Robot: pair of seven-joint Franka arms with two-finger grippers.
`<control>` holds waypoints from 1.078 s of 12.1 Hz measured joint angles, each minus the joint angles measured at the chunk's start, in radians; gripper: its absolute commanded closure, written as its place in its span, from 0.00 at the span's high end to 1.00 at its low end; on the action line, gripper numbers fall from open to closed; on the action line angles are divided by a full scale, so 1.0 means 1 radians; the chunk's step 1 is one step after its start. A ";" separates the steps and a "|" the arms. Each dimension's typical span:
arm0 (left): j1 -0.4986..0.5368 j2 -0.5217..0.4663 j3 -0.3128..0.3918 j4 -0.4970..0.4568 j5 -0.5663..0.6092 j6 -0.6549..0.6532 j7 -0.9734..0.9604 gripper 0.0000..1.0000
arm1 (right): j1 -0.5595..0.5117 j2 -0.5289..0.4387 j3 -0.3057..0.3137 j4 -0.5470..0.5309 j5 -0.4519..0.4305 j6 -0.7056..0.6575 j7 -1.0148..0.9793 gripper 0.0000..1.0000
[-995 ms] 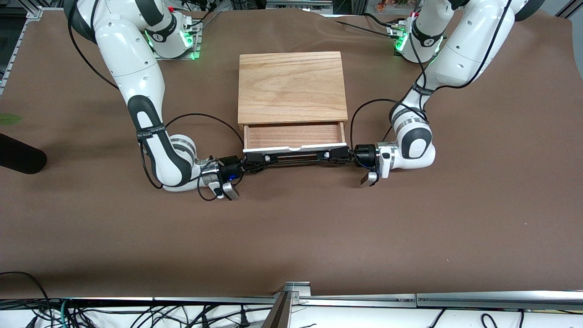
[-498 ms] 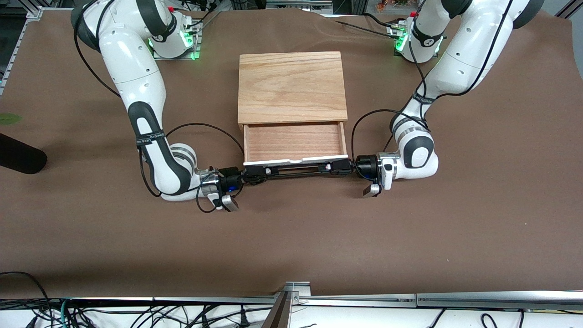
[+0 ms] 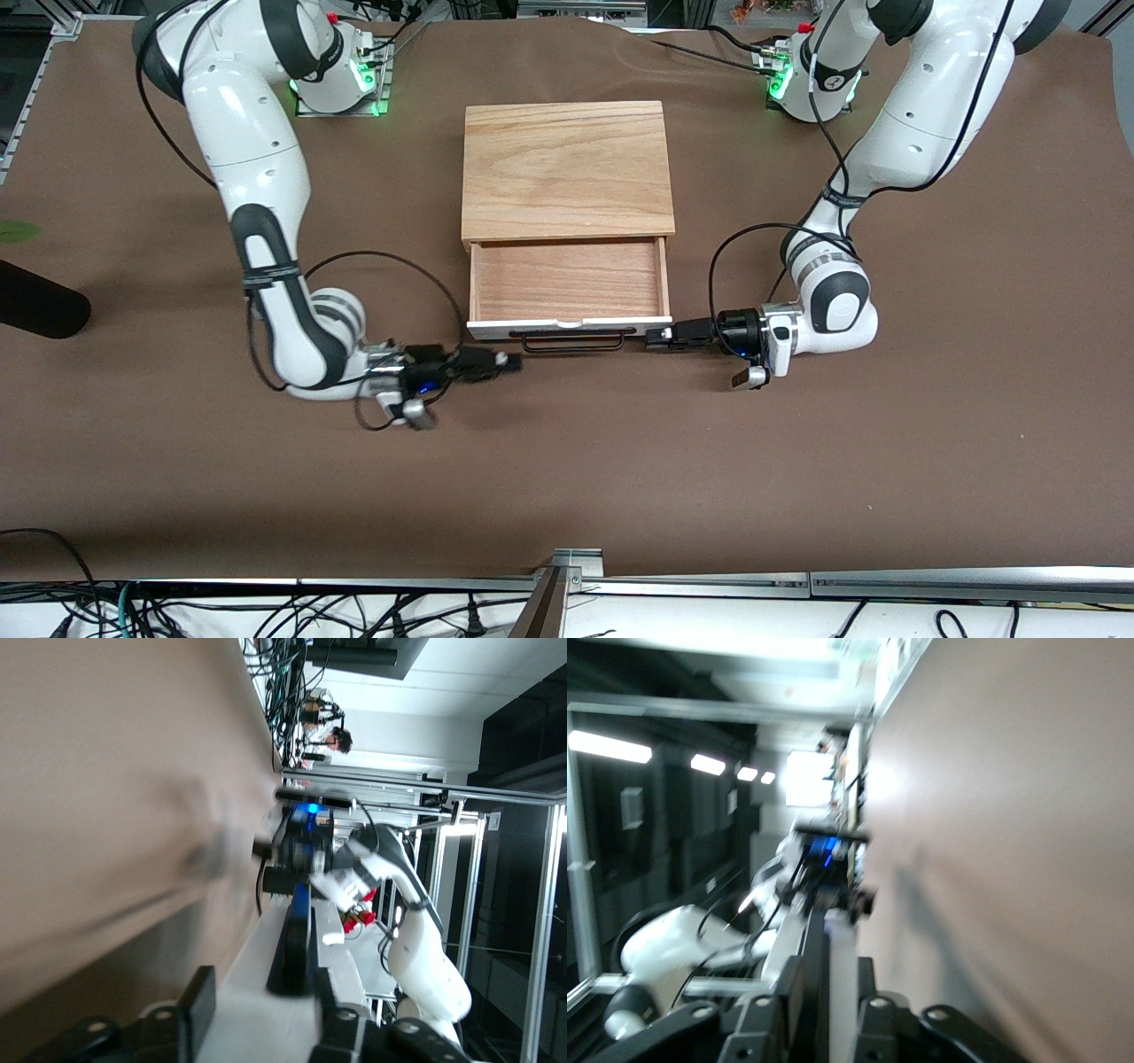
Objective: Pull top drawer with both arms simultaneously
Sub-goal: 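Open both grippers and draw them back from the handle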
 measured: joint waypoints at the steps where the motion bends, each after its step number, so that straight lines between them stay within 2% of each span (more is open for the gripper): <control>1: 0.001 -0.004 -0.002 0.002 0.000 -0.005 -0.002 1.00 | -0.030 0.006 -0.011 0.010 -0.006 -0.001 0.000 1.00; 3: -0.001 -0.017 0.000 0.001 0.010 -0.003 -0.004 1.00 | -0.043 0.013 -0.036 0.021 -0.030 0.000 -0.003 1.00; 4: -0.001 -0.024 0.019 -0.001 0.059 -0.003 -0.007 1.00 | -0.033 0.013 -0.066 0.030 -0.060 0.001 -0.002 1.00; 6: 0.027 -0.059 0.074 0.005 0.215 -0.005 -0.051 1.00 | -0.016 0.002 -0.148 0.063 -0.178 0.001 0.052 1.00; 8: 0.094 -0.133 0.087 0.011 0.387 -0.010 -0.129 1.00 | -0.017 -0.044 -0.216 0.084 -0.340 0.000 0.153 1.00; 10: 0.137 -0.246 0.087 0.013 0.589 -0.017 -0.260 1.00 | -0.017 -0.116 -0.263 0.092 -0.537 0.000 0.247 1.00; 13: 0.139 -0.499 0.082 0.000 0.945 -0.026 -0.570 1.00 | -0.016 -0.211 -0.300 0.093 -0.851 -0.001 0.393 1.00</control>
